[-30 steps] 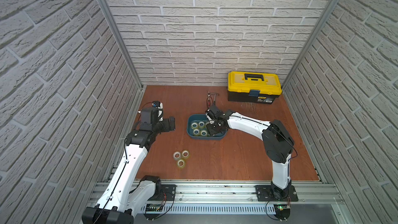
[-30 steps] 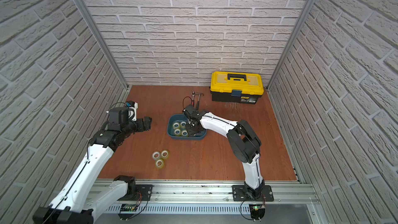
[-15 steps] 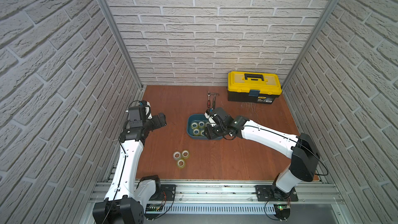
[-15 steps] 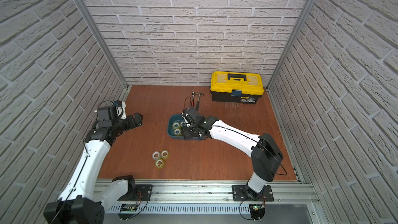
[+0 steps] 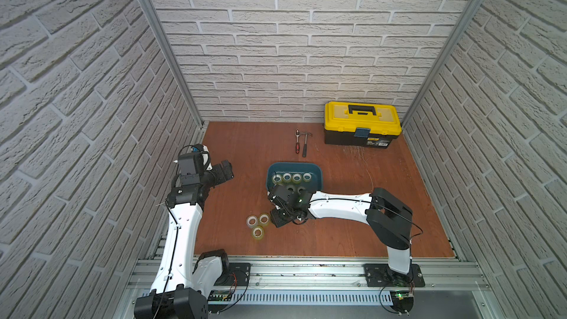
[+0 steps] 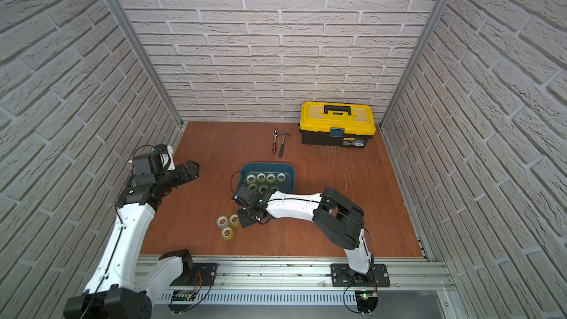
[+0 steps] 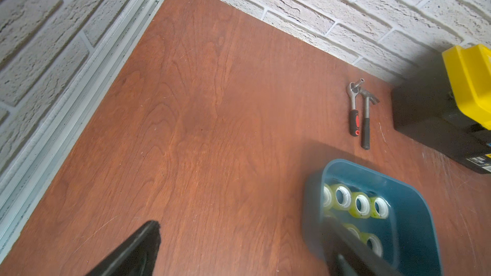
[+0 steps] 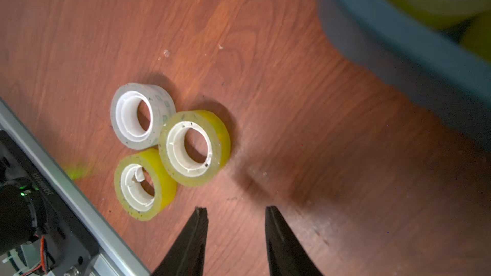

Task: Put the transparent tape into the storage box
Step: Pick up the tape at the center of the board.

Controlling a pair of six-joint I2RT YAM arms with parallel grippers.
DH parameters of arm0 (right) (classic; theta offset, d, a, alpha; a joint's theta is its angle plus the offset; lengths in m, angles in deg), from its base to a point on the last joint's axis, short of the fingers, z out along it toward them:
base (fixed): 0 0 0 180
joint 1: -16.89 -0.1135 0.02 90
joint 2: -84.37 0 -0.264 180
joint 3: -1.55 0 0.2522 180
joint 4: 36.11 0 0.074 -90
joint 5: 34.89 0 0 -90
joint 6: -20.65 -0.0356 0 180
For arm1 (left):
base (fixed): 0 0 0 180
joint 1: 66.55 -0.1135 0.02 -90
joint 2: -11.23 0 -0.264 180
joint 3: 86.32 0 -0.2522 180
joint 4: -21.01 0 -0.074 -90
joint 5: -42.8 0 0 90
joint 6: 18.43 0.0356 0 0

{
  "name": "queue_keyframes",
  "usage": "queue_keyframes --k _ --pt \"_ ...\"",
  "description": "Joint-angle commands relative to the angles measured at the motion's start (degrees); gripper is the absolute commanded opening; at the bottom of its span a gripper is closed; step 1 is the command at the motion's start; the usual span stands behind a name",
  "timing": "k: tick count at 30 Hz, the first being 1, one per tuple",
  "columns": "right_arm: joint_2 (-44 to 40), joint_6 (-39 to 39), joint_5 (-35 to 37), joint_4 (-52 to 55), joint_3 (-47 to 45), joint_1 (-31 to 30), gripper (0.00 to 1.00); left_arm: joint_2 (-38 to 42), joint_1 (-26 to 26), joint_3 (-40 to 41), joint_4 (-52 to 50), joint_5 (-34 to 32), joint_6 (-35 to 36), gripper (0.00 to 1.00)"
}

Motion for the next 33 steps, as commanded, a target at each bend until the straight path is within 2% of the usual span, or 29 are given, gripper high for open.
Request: queue_keyframes --k 1,11,14,18,24,27,33 --pt "1.8 -1.0 0.3 -1.7 2.6 -0.8 0.41 -1.1 -0.1 0.9 3.3 3.6 -1.0 0.98" --pt "7.4 -0.5 1.7 1.2 8.2 -2.2 0.47 -2.0 0.0 0.2 2.3 5.0 -1.2 0.98" --pt "9.1 -0.1 2.3 2.3 9.9 -2.4 0.46 -1.6 0.1 0.2 2.5 4.9 -1.2 0.98" --pt "10.0 -0.5 3.4 3.2 10.2 -2.4 0.40 -1.7 0.1 0.3 2.6 5.4 -1.3 0.98" --pt "8.0 0.1 6.2 4.3 8.4 -2.4 0.22 -1.7 0.2 0.2 2.5 5.8 -1.3 0.98" --pt "5.4 2.0 6.1 4.0 7.2 -2.4 0.16 -1.8 0.6 0.2 2.4 5.7 -1.3 0.98" --pt "-1.8 3.5 8.3 5.7 5.5 -2.0 0.08 -2.2 5.4 -0.8 0.4 1.5 0.4 0.98"
